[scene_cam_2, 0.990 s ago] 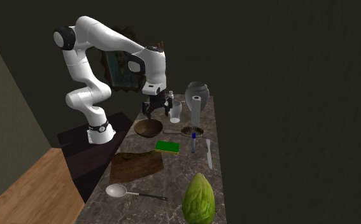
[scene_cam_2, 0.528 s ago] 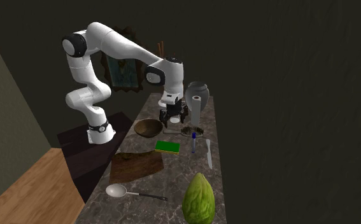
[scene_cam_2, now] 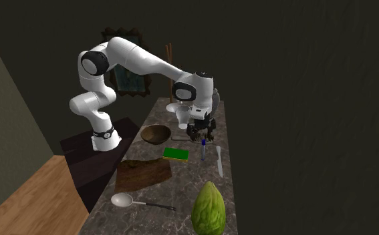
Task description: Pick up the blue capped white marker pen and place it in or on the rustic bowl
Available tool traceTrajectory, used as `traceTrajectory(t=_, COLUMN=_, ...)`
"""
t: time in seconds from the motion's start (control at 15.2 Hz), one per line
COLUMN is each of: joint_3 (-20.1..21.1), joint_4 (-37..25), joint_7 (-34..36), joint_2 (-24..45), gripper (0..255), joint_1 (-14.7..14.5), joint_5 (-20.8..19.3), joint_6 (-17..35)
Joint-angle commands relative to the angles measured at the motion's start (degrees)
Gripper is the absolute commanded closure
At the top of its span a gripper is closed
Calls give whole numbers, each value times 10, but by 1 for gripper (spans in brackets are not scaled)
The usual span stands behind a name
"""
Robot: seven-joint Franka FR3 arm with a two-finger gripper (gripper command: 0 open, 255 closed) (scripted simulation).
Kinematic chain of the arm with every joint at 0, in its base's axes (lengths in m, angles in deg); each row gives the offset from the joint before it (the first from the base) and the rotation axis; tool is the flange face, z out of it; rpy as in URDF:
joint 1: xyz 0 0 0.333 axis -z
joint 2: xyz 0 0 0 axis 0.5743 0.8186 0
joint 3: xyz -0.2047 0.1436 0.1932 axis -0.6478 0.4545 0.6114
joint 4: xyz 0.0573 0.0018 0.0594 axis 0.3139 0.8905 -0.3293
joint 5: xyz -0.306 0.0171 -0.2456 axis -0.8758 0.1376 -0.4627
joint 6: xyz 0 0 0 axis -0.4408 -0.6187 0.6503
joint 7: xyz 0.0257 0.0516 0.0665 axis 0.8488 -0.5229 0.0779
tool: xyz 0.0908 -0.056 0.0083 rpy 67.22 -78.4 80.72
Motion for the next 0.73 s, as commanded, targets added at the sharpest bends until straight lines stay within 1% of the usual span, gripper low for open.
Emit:
traceTrajectory(t=0.0, joint_3=-4, joint_4=-37, joint_7=13, joint_2=34, gripper=0, joint_1=-12, joint_5=-11, joint_6=-4)
traceTrajectory(t=0.46, joint_3=-11, joint_4=-14, joint_7=21, joint_2=60, gripper=0, joint_1=-16, joint_5=-24, joint_6=43)
traceTrajectory(t=0.66, joint_3=-11, joint_4=-14, joint_7=21, joint_2=60, gripper=0, joint_1=-16, joint_5=-24, joint_6=43)
